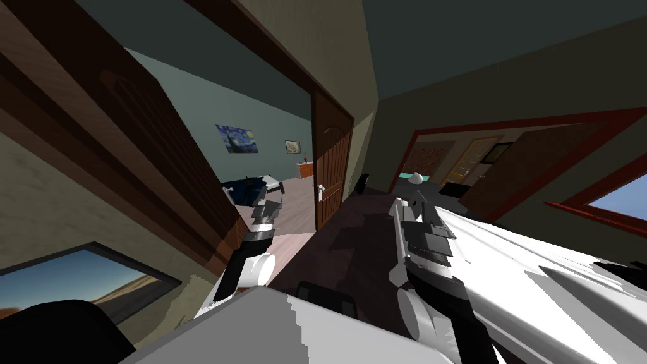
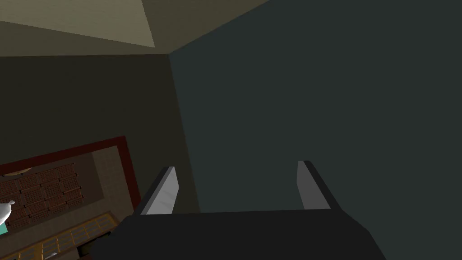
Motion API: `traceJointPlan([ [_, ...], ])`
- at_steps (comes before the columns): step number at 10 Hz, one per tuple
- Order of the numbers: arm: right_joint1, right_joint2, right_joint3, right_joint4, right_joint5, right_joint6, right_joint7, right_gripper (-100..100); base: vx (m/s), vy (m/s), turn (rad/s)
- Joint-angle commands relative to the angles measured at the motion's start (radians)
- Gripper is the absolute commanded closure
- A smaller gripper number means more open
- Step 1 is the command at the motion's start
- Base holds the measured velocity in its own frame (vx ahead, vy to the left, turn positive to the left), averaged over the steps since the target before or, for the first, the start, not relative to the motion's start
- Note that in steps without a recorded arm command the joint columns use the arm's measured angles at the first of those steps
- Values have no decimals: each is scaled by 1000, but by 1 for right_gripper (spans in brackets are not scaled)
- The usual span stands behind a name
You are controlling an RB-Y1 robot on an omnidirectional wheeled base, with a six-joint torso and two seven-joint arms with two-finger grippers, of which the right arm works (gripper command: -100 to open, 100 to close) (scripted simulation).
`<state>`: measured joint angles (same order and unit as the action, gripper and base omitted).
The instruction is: Push the door open
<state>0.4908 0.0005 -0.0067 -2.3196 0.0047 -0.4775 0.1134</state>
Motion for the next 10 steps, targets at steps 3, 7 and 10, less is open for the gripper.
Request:
traceJointPlan([
  [3, -50, -14, 11, 84, 16, -3, -26, -100, 63, -28, 79],
  [7, -108, -27, 24, 183, 35, -7, -56, -100, 71, -42, 65],
  [10, -146, -34, 33, 247, 47, -10, -75, -100, 54, -41, 59],
])
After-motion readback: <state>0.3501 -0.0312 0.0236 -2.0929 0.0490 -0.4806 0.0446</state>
